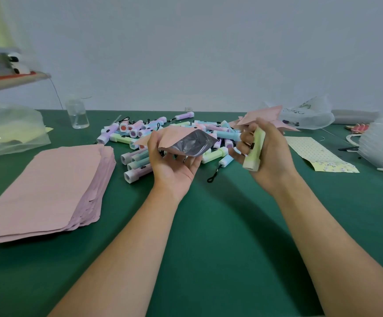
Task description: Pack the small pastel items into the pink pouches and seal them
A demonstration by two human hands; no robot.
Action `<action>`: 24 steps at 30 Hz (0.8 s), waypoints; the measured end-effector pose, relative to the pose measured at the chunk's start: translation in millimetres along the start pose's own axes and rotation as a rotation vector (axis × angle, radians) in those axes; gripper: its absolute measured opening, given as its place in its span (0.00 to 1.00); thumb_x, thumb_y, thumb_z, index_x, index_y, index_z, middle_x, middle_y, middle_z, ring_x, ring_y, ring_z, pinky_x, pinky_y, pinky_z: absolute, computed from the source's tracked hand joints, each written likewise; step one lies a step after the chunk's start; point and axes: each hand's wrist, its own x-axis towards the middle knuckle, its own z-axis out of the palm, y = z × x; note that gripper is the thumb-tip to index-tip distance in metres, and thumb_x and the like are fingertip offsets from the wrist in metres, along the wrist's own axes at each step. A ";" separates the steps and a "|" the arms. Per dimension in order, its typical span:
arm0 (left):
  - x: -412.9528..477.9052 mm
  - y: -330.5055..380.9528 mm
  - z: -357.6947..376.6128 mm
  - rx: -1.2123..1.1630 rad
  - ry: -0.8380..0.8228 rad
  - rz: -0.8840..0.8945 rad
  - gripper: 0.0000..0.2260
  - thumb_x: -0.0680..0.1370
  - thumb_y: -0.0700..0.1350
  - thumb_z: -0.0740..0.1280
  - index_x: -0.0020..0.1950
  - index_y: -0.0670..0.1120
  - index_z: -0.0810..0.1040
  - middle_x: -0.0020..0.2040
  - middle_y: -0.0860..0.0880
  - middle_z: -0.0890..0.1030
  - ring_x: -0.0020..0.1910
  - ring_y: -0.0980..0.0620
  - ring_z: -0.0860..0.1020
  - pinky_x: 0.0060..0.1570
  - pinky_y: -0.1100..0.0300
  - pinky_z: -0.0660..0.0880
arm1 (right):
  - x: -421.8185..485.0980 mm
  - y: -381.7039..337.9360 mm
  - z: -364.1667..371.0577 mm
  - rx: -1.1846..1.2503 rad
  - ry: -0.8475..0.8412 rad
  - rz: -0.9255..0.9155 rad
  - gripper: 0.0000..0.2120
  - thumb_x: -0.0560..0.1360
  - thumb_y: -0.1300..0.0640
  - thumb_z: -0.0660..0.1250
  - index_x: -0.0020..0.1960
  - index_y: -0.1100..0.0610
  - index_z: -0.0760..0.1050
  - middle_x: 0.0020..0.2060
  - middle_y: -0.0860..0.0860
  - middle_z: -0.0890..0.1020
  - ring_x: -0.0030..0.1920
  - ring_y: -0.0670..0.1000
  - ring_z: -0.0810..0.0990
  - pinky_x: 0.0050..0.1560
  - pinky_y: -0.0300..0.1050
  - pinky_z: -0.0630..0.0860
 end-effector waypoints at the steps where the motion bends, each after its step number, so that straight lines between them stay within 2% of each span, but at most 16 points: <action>1: 0.6 0.3 -0.4 -0.003 0.005 0.010 0.29 0.75 0.66 0.71 0.65 0.45 0.81 0.57 0.44 0.86 0.55 0.43 0.86 0.49 0.49 0.85 | -2.3 -1.4 0.3 -0.003 -0.061 0.059 0.16 0.82 0.43 0.59 0.46 0.55 0.68 0.34 0.49 0.66 0.31 0.51 0.63 0.39 0.46 0.75; 2: 1.4 0.4 -0.7 -0.011 0.010 0.017 0.29 0.75 0.66 0.71 0.65 0.44 0.82 0.56 0.43 0.86 0.55 0.43 0.86 0.49 0.49 0.85 | -4.6 -2.3 0.9 -0.001 -0.125 0.107 0.19 0.81 0.39 0.57 0.45 0.55 0.68 0.36 0.50 0.67 0.31 0.51 0.64 0.34 0.43 0.72; 4: 2.7 1.2 -1.4 -0.028 0.017 0.027 0.30 0.74 0.65 0.72 0.65 0.44 0.81 0.55 0.43 0.86 0.54 0.42 0.86 0.48 0.49 0.85 | -8.5 -1.6 3.3 0.016 -0.212 0.160 0.19 0.81 0.41 0.52 0.48 0.56 0.69 0.39 0.52 0.71 0.33 0.52 0.68 0.31 0.42 0.68; 6: 3.5 1.4 -2.0 -0.024 0.025 0.032 0.31 0.72 0.64 0.74 0.66 0.43 0.81 0.56 0.42 0.86 0.53 0.41 0.86 0.46 0.48 0.85 | -10.2 1.5 7.3 -0.018 -0.219 0.155 0.16 0.83 0.47 0.52 0.48 0.57 0.72 0.42 0.55 0.75 0.36 0.57 0.76 0.32 0.46 0.75; 8: 3.3 1.1 -1.8 -0.035 0.018 0.035 0.33 0.70 0.63 0.76 0.67 0.43 0.81 0.57 0.42 0.85 0.53 0.40 0.86 0.46 0.48 0.85 | -9.0 6.7 11.4 -0.128 -0.209 0.105 0.19 0.86 0.50 0.54 0.48 0.58 0.78 0.48 0.57 0.81 0.48 0.62 0.85 0.43 0.55 0.84; 10: 2.8 1.3 -1.1 -0.073 0.003 0.038 0.32 0.69 0.61 0.77 0.66 0.42 0.81 0.57 0.41 0.85 0.52 0.39 0.85 0.46 0.48 0.85 | -6.4 13.2 13.1 -0.309 -0.177 0.011 0.18 0.87 0.49 0.56 0.52 0.57 0.80 0.53 0.55 0.84 0.60 0.59 0.84 0.60 0.60 0.82; 11: 2.6 1.6 -0.7 -0.087 0.004 0.038 0.31 0.70 0.60 0.77 0.65 0.42 0.81 0.56 0.41 0.85 0.52 0.39 0.86 0.45 0.48 0.85 | -6.2 16.4 13.7 -0.423 -0.147 -0.039 0.17 0.87 0.48 0.57 0.54 0.56 0.81 0.54 0.52 0.85 0.60 0.54 0.83 0.64 0.59 0.79; 12: 2.7 1.9 -0.5 -0.091 0.011 0.040 0.30 0.70 0.60 0.77 0.65 0.42 0.81 0.56 0.41 0.85 0.52 0.39 0.85 0.45 0.48 0.84 | -6.2 18.6 14.3 -0.532 -0.116 -0.090 0.16 0.86 0.47 0.59 0.56 0.54 0.83 0.52 0.46 0.85 0.57 0.48 0.82 0.64 0.58 0.77; 15: 3.8 3.7 -1.3 -0.082 0.040 0.060 0.28 0.73 0.62 0.75 0.64 0.43 0.81 0.56 0.42 0.84 0.54 0.41 0.84 0.45 0.49 0.84 | -6.9 19.0 14.8 -0.674 -0.078 -0.220 0.15 0.84 0.44 0.62 0.56 0.49 0.85 0.42 0.36 0.82 0.45 0.37 0.77 0.54 0.42 0.71; 16: 4.0 4.4 -1.7 -0.082 0.055 0.066 0.28 0.73 0.62 0.74 0.65 0.44 0.81 0.56 0.42 0.84 0.54 0.41 0.84 0.46 0.49 0.84 | -7.4 17.1 14.8 -0.680 -0.080 -0.247 0.15 0.84 0.44 0.63 0.56 0.49 0.85 0.39 0.39 0.80 0.42 0.37 0.75 0.51 0.38 0.69; 18: 3.9 5.2 -2.0 -0.076 0.087 0.081 0.30 0.74 0.63 0.74 0.68 0.45 0.81 0.57 0.43 0.83 0.52 0.43 0.85 0.47 0.49 0.85 | -8.7 13.3 14.6 -0.681 -0.081 -0.271 0.17 0.82 0.43 0.65 0.56 0.55 0.85 0.39 0.56 0.74 0.40 0.46 0.70 0.46 0.41 0.65; 19: 3.8 5.2 -2.1 -0.071 0.097 0.089 0.30 0.74 0.63 0.73 0.69 0.45 0.80 0.58 0.44 0.83 0.52 0.43 0.85 0.48 0.49 0.85 | -9.2 12.1 14.1 -0.680 -0.080 -0.280 0.21 0.82 0.42 0.66 0.57 0.60 0.83 0.41 0.62 0.74 0.42 0.51 0.67 0.47 0.46 0.64; 20: 3.6 5.3 -2.0 -0.069 0.099 0.093 0.31 0.74 0.63 0.73 0.70 0.45 0.80 0.58 0.44 0.83 0.52 0.43 0.85 0.48 0.49 0.85 | -9.3 11.6 13.8 -0.682 -0.072 -0.282 0.24 0.81 0.42 0.67 0.58 0.63 0.81 0.46 0.64 0.79 0.45 0.51 0.66 0.49 0.49 0.64; 21: 3.2 5.2 -1.8 -0.068 0.094 0.094 0.30 0.74 0.63 0.73 0.70 0.45 0.80 0.58 0.44 0.83 0.52 0.43 0.85 0.48 0.49 0.85 | -9.2 11.9 13.8 -0.684 -0.064 -0.277 0.25 0.82 0.42 0.66 0.60 0.65 0.80 0.56 0.67 0.81 0.48 0.51 0.68 0.51 0.51 0.65; 22: 2.5 5.0 -1.8 -0.068 0.086 0.091 0.30 0.74 0.63 0.73 0.69 0.45 0.80 0.58 0.43 0.83 0.53 0.42 0.85 0.48 0.48 0.85 | -9.0 12.7 14.1 -0.687 -0.057 -0.271 0.23 0.83 0.44 0.64 0.61 0.64 0.80 0.60 0.65 0.81 0.49 0.51 0.72 0.52 0.52 0.69; 24: 1.6 4.6 -1.7 -0.062 0.076 0.085 0.32 0.74 0.64 0.73 0.71 0.45 0.79 0.59 0.43 0.83 0.56 0.42 0.84 0.48 0.48 0.85 | -8.2 15.2 14.2 -0.708 -0.041 -0.255 0.18 0.87 0.48 0.58 0.63 0.58 0.80 0.56 0.54 0.85 0.51 0.50 0.83 0.53 0.51 0.78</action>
